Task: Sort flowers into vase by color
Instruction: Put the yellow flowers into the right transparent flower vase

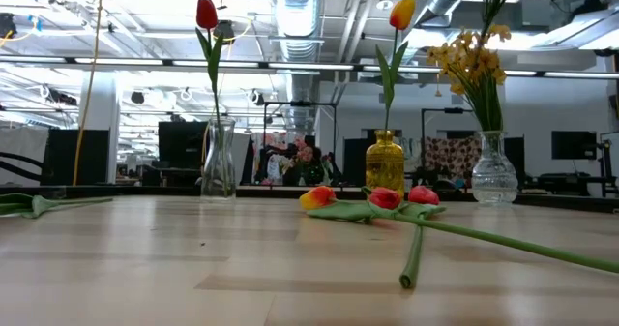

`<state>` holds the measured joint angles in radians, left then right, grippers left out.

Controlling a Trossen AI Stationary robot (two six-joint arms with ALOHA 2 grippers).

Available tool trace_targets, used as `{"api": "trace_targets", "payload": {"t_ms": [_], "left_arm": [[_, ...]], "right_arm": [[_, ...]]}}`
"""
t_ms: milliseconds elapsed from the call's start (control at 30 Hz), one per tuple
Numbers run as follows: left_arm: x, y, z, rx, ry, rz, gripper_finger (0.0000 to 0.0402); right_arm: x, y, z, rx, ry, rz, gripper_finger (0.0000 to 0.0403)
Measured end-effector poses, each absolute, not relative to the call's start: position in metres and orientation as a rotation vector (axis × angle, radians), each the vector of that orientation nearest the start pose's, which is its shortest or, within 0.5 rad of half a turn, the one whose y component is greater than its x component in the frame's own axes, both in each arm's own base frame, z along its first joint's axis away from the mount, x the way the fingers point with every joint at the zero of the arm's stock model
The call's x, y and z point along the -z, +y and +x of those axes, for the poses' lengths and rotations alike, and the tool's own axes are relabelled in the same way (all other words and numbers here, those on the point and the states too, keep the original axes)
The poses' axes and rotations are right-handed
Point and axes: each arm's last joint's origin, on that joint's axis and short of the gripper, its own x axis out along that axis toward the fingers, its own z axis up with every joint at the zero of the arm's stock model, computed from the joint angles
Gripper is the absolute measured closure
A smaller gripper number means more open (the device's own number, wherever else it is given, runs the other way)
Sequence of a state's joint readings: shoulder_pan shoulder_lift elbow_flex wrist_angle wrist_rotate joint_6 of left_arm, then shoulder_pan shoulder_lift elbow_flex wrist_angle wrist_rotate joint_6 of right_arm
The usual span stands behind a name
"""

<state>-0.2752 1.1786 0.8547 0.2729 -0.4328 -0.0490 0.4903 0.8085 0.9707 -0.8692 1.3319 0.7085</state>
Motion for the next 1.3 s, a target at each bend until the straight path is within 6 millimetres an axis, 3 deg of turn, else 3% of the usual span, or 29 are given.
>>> {"api": "trace_targets", "payload": {"t_ms": [400, 733, 933, 1300], "left_arm": [[-0.321, -0.060, 0.258, -0.159, 0.044, -0.031, 0.0193], [-0.321, -0.058, 0.258, -0.167, 0.049, -0.030, 0.0193], [-0.320, -0.052, 0.260, -0.193, 0.059, -0.026, 0.0193], [-0.318, -0.044, 0.261, -0.223, 0.072, -0.034, 0.0193]], "right_arm": [[-0.347, 0.021, 0.106, 0.929, 0.148, 0.067, 0.0364], [-0.357, -0.002, 0.061, 0.899, 0.113, 0.157, 0.0364], [-0.368, -0.011, 0.043, 0.880, 0.120, 0.094, 0.0364], [-0.354, -0.016, 0.040, 1.041, 0.148, 0.004, 0.0364]]}}
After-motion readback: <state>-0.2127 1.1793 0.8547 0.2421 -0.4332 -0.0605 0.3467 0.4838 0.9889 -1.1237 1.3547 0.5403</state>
